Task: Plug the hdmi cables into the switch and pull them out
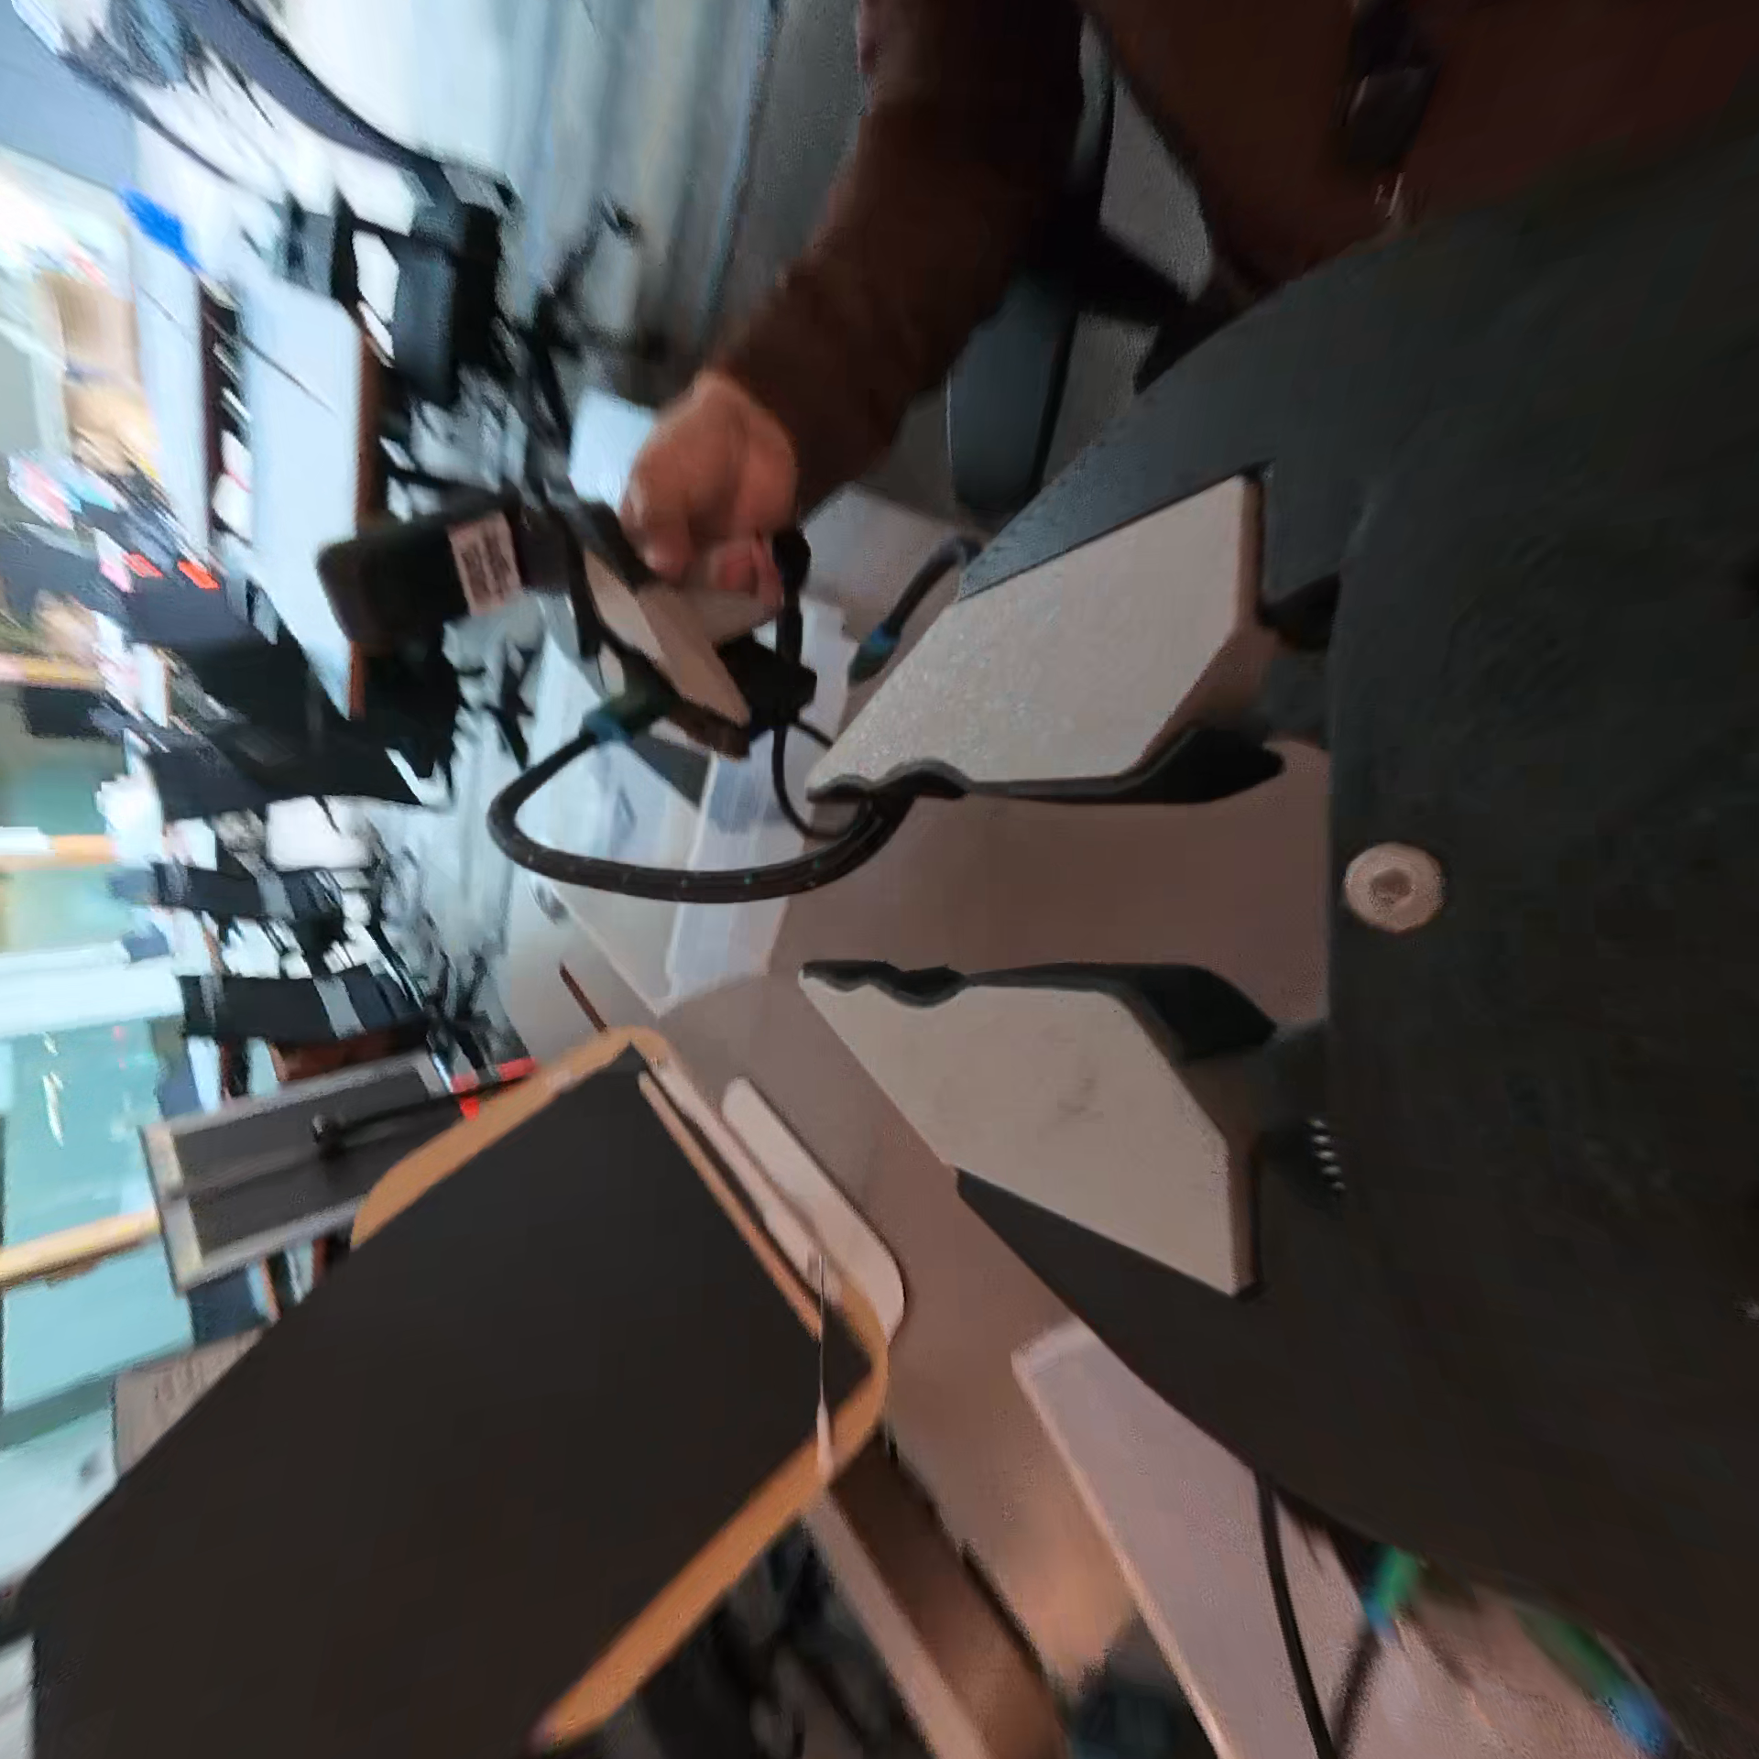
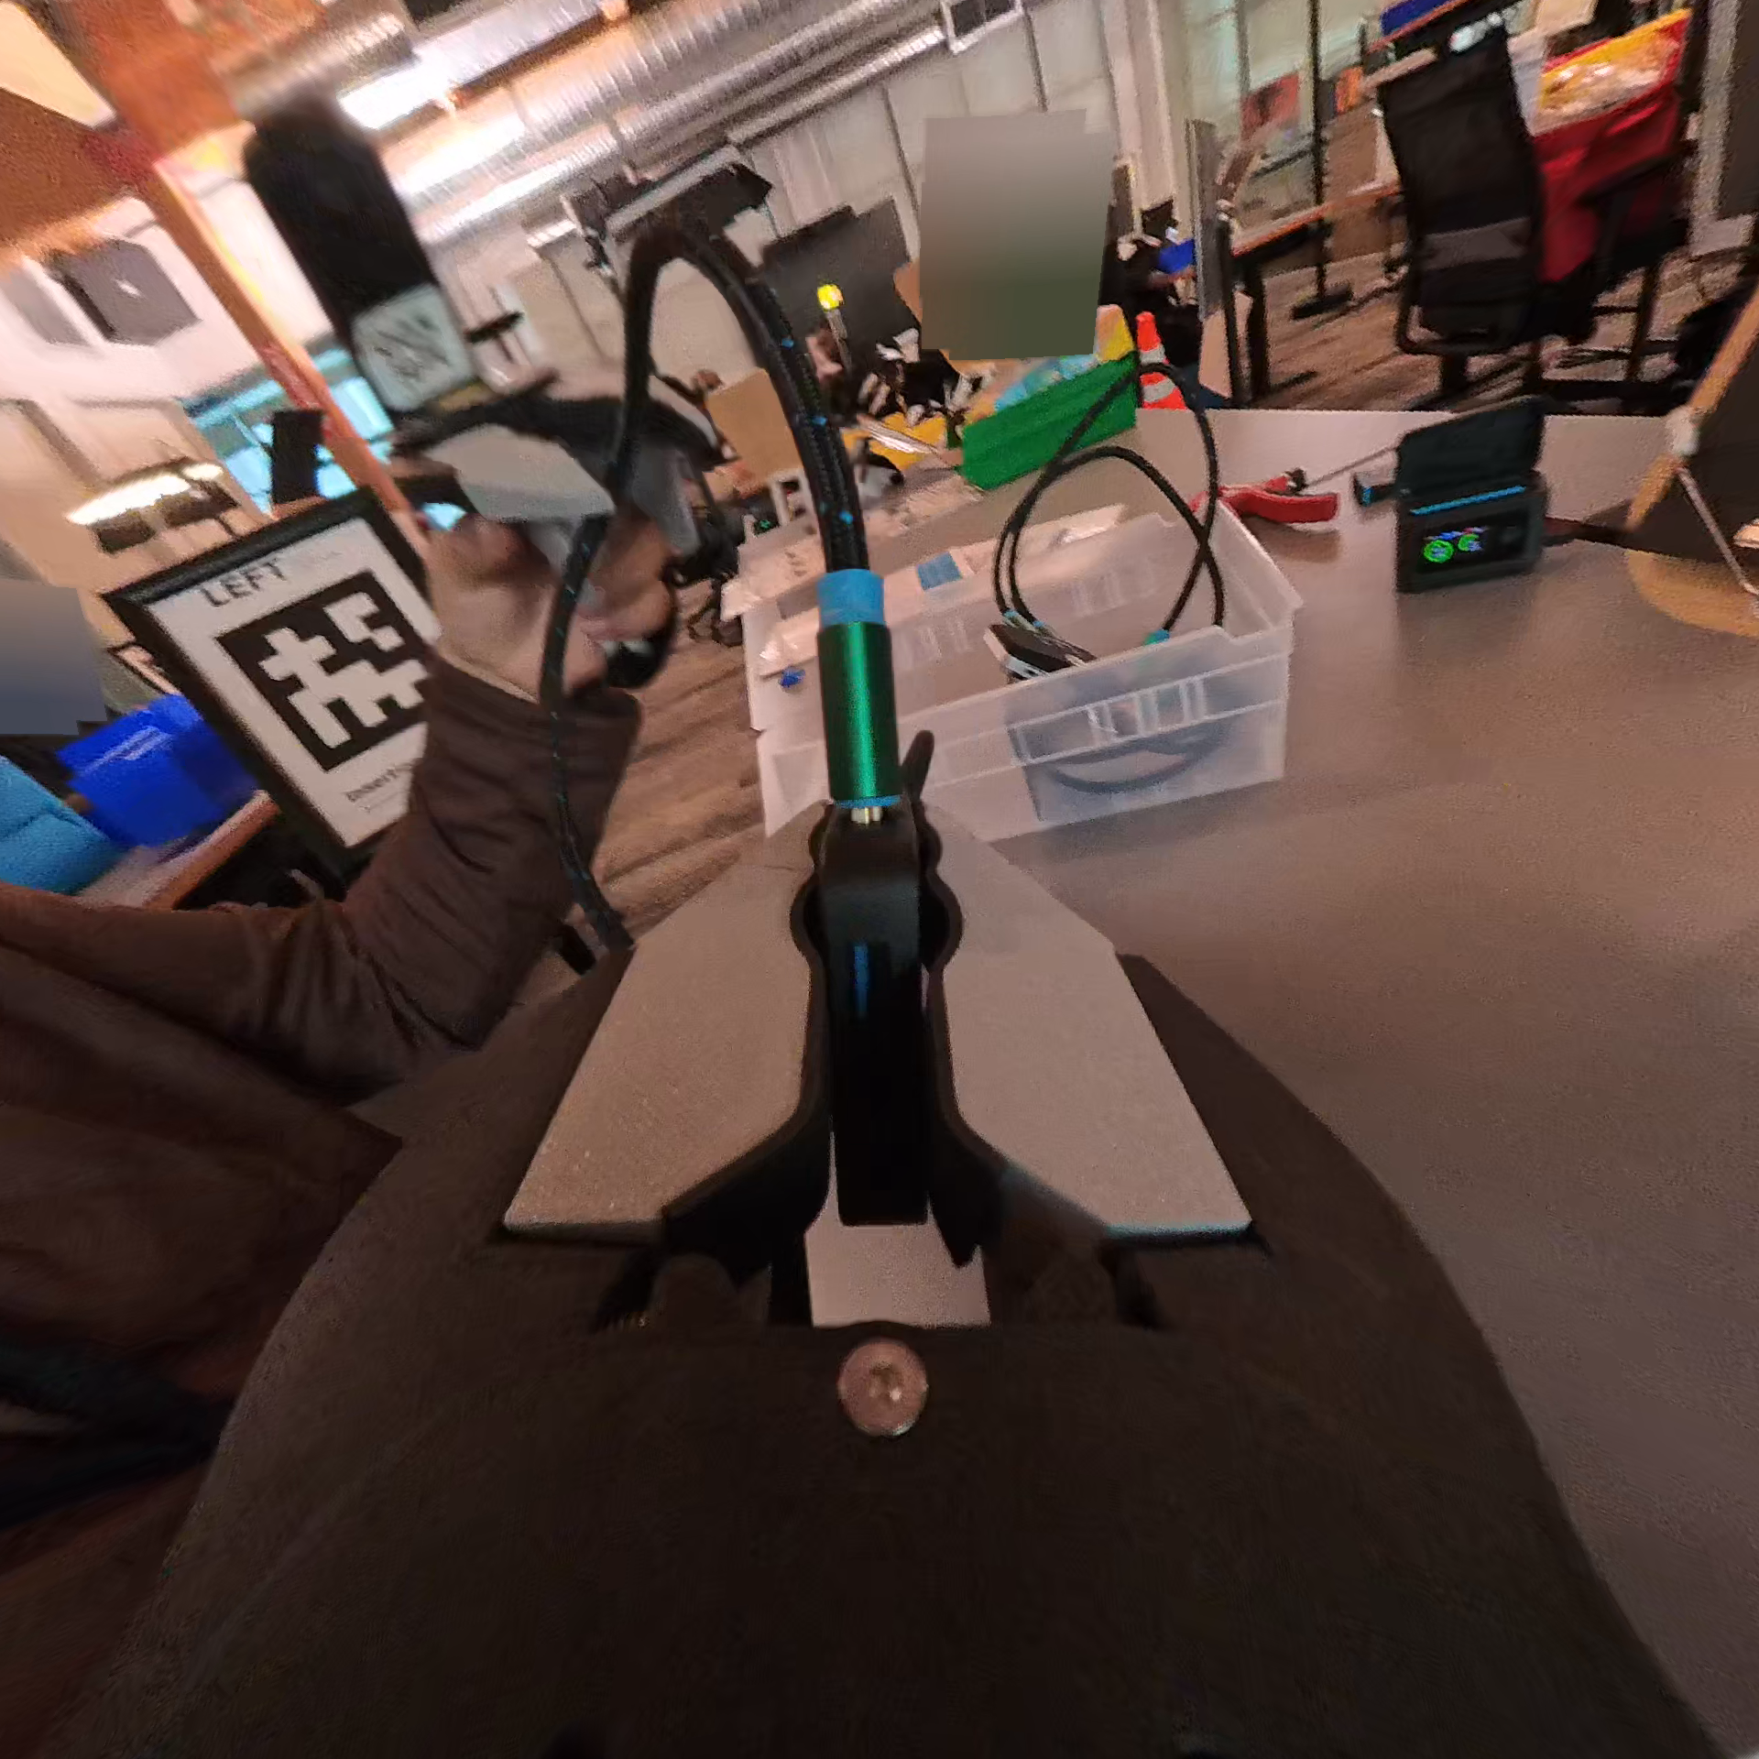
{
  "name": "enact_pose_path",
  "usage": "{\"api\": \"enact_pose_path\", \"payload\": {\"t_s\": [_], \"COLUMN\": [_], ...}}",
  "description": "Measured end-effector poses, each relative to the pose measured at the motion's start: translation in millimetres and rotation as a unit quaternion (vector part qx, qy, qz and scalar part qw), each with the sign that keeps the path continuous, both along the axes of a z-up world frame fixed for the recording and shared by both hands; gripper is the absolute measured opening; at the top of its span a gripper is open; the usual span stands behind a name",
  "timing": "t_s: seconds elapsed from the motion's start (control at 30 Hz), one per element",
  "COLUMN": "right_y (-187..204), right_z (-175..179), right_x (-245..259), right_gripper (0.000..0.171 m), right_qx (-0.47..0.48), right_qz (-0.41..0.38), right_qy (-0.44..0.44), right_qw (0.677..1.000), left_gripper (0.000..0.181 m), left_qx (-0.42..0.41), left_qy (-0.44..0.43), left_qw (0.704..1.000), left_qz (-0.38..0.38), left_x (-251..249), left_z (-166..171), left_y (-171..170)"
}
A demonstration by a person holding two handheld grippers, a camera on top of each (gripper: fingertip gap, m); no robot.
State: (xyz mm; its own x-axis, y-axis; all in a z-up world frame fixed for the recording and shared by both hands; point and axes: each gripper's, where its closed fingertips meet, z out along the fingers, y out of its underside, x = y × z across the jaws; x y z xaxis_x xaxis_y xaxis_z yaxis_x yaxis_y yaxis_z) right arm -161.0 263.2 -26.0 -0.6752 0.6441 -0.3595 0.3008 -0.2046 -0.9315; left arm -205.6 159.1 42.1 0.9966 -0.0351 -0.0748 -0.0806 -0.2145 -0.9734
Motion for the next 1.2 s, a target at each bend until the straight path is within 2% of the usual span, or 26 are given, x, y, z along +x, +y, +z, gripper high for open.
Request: {"api": "enact_pose_path", "payload": {"t_s": [0.07, 0.17, 0.3, 0.43, 0.53, 0.63, 0.73, 0.83, 1.0, 1.07, 1.2], "right_y": [-9.3, -15.1, 1.0, 10.5, 0.4, -16.9, -29.2, -38.1, -45.8, -49.3, -57.1], "right_z": [5.5, 7.4, 20.2, 49.4, 61.3, 65.5, 57.5, 51.3, 43.8, 42.8, 36.4], "right_x": [3.2, 2.4, 3.7, 23.2, 32.9, 35.8, 27.4, 22.5, 15.9, 15.1, 13.5], "right_gripper": [0.011, 0.012, 0.012, 0.011, 0.011, 0.011, 0.012, 0.012, 0.011, 0.011, 0.012], "right_qx": [-0.011, -0.004, -0.026, -0.094, -0.123, -0.158, -0.156, -0.15, -0.148, -0.152, -0.133], "right_qz": [0.016, 0.009, -0.025, 0.008, 0.046, 0.087, 0.085, 0.086, 0.087, 0.092, 0.099], "right_qy": [0.01, 0.013, 0.038, 0.088, 0.119, 0.125, 0.111, 0.102, 0.085, 0.085, 0.074], "right_qw": [1.0, 1.0, 0.999, 0.992, 0.984, 0.976, 0.978, 0.98, 0.981, 0.98, 0.983], "left_gripper": [0.036, 0.046, 0.041, 0.039, 0.038, 0.049, 0.054, 0.045, 0.022, 0.025, 0.017], "left_qx": [0.021, 0.032, 0.109, 0.121, 0.083, 0.027, 0.028, 0.041, 0.073, 0.081, 0.048], "left_qy": [-0.052, -0.095, -0.151, -0.191, -0.237, -0.237, -0.256, -0.26, -0.234, -0.227, -0.215], "left_qw": [0.997, 0.993, 0.979, 0.972, 0.963, 0.963, 0.947, 0.938, 0.944, 0.946, 0.954], "left_qz": [-0.05, -0.068, -0.079, -0.057, -0.094, -0.128, -0.192, -0.225, -0.22, -0.218, -0.203], "left_x": [8.8, 5.7, -8.8, -27.9, -6.4, 25.2, 64.3, 85.5, 88.7, 88.6, 84.9], "left_z": [-11.3, -23.9, -5.8, -15.1, -34.8, -59.4, -57.4, -50.7, -45.5, -43.7, -55.0], "left_y": [-6.0, -13.0, -38.9, -54.8, -30.9, 10.2, 44.0, 65.2, 76.4, 74.6, 70.9]}}
